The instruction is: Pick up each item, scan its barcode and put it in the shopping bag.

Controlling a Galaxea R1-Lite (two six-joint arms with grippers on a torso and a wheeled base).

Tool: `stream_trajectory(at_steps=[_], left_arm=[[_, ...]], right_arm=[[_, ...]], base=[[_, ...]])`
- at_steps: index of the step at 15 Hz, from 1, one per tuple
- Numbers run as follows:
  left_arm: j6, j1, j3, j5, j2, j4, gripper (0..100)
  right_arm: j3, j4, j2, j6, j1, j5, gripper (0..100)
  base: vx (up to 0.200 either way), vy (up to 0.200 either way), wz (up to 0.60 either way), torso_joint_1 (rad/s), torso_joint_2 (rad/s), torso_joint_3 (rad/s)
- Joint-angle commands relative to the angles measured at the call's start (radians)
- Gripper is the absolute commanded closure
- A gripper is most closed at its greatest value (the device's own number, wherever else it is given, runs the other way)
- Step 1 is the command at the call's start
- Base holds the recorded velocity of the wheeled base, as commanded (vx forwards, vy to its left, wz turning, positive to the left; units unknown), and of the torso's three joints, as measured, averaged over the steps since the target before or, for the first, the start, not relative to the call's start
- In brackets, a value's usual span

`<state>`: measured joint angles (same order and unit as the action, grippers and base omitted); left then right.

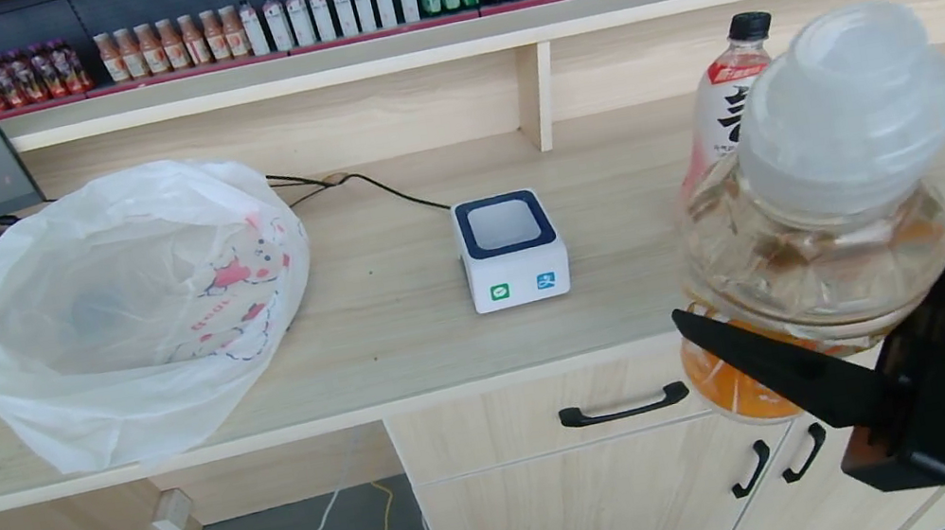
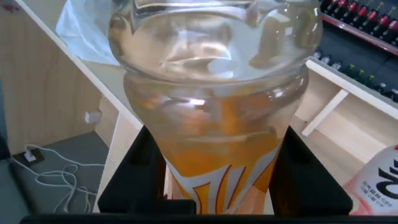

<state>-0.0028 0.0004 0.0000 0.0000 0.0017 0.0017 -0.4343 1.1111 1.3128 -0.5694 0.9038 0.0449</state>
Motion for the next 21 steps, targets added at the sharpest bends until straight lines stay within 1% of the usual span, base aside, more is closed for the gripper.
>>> stream_trajectory(at_steps=[1, 2, 3, 4, 5, 6, 8, 11, 13, 16, 18, 21], left_arm=[[0.000, 0.000, 0.000, 0.000, 0.000, 0.000, 0], [0.000, 0.001, 0.000, 0.000, 0.000, 0.000, 0], [0.000, 0.001, 0.000, 0.000, 0.000, 0.000, 0], [0.000, 0.000, 0.000, 0.000, 0.000, 0.000, 0], [0.000, 0.001, 0.000, 0.000, 0.000, 0.000, 0], [0.000, 0.000, 0.000, 0.000, 0.000, 0.000, 0], [0.000, 0.000, 0.000, 0.000, 0.000, 0.000, 0], [0.000, 0.001, 0.000, 0.000, 0.000, 0.000, 0], [0.000, 0.000, 0.000, 0.000, 0.000, 0.000, 0], [0.000, 0.000, 0.000, 0.000, 0.000, 0.000, 0], [0.000, 0.001, 0.000, 0.000, 0.000, 0.000, 0], [0.000, 0.000, 0.000, 0.000, 0.000, 0.000, 0]], right_arm=[[-0.080, 0.001, 0.123, -0.063, 0.130, 0.001, 100], [-0.098, 0.001, 0.154, -0.072, 0.173, 0.003, 100], [-0.118, 0.004, 0.186, -0.096, 0.199, -0.005, 100], [-0.109, 0.019, 0.204, -0.129, 0.221, -0.016, 100], [-0.043, 0.108, 0.215, -0.210, 0.294, -0.031, 100], [-0.027, 0.165, 0.227, -0.241, 0.314, -0.037, 100], [-0.040, 0.207, 0.266, -0.314, 0.306, -0.034, 100], [0.012, 0.326, 0.347, -0.452, 0.299, -0.034, 100], [0.046, 0.460, 0.441, -0.596, 0.293, -0.036, 100], [0.048, 0.460, 0.416, -0.689, 0.279, -0.036, 100], [0.040, 0.460, 0.388, -0.839, 0.277, -0.031, 100], [0.035, 0.460, 0.370, -0.914, 0.277, -0.022, 100]], base=[[0.000, 0.000, 0.00, 0.000, 0.00, 0.000], [0.000, 0.000, 0.00, 0.000, 0.00, 0.000], [0.000, 0.000, 0.00, 0.000, 0.00, 0.000], [0.000, 0.000, 0.00, 0.000, 0.00, 0.000], [0.000, 0.000, 0.00, 0.000, 0.00, 0.000], [0.000, 0.000, 0.00, 0.000, 0.00, 0.000], [0.000, 0.000, 0.00, 0.000, 0.00, 0.000], [0.000, 0.000, 0.00, 0.000, 0.00, 0.000], [0.000, 0.000, 0.00, 0.000, 0.00, 0.000], [0.000, 0.000, 0.00, 0.000, 0.00, 0.000], [0.000, 0.000, 0.00, 0.000, 0.00, 0.000], [0.000, 0.000, 0.00, 0.000, 0.00, 0.000]])
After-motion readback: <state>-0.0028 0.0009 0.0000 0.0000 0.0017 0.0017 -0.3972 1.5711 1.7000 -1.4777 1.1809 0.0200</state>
